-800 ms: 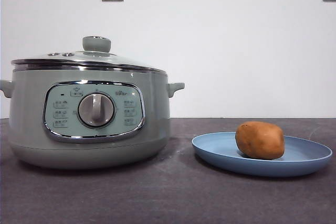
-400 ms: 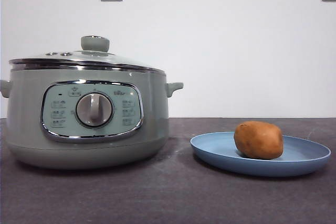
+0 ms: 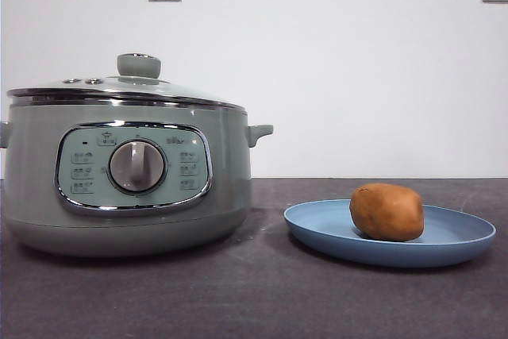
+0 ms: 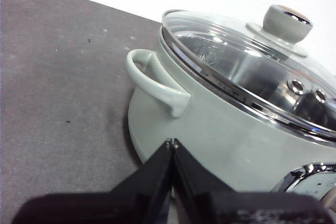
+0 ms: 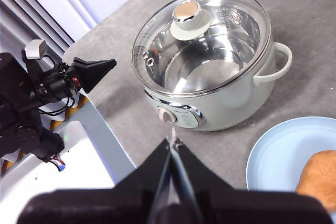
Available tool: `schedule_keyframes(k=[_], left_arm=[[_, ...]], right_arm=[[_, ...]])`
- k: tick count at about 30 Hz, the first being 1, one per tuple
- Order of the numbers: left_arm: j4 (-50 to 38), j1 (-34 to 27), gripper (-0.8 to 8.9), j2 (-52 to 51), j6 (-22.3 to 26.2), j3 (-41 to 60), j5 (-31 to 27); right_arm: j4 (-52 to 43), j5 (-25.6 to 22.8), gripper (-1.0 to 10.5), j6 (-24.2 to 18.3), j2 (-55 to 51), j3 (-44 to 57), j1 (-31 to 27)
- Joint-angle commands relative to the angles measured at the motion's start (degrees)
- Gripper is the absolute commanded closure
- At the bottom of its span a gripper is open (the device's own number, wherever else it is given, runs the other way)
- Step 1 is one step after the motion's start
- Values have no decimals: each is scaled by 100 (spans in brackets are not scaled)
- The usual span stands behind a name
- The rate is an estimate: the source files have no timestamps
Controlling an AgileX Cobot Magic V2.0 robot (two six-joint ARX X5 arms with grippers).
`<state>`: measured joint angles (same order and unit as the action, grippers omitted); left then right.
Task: Take the potato out from the steamer,put the potato on the plate,close the lid
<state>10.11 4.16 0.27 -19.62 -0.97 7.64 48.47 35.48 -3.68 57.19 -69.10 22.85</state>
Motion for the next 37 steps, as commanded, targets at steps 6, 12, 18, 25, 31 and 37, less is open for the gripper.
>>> schedule_keyframes(k=[6,12,18,25,31,37], left_arm=[[-15,-15,817,-15,-9,74,-4],[-15,-15,816,-15,-9,74,-4],[-15,-15,816,-15,-9,74,-4],[-15,-15,817,-15,-9,74,-4],[-15,-15,816,-15,-9,74,-4],[-15,-15,816,-15,-9,74,-4]], right_arm=[[72,9,948,-24,2,2,2],[284,-387,948,-455,-7,4,-9],[-70,-2374,948,-107,-540,223,-348],[-2146,-2192,948,238,-1801,2057,-1250],[-3851,-2188,948,791,-3224,4291,-1764],[-4365,-2197,948,1241,-4402,5855,-2105]])
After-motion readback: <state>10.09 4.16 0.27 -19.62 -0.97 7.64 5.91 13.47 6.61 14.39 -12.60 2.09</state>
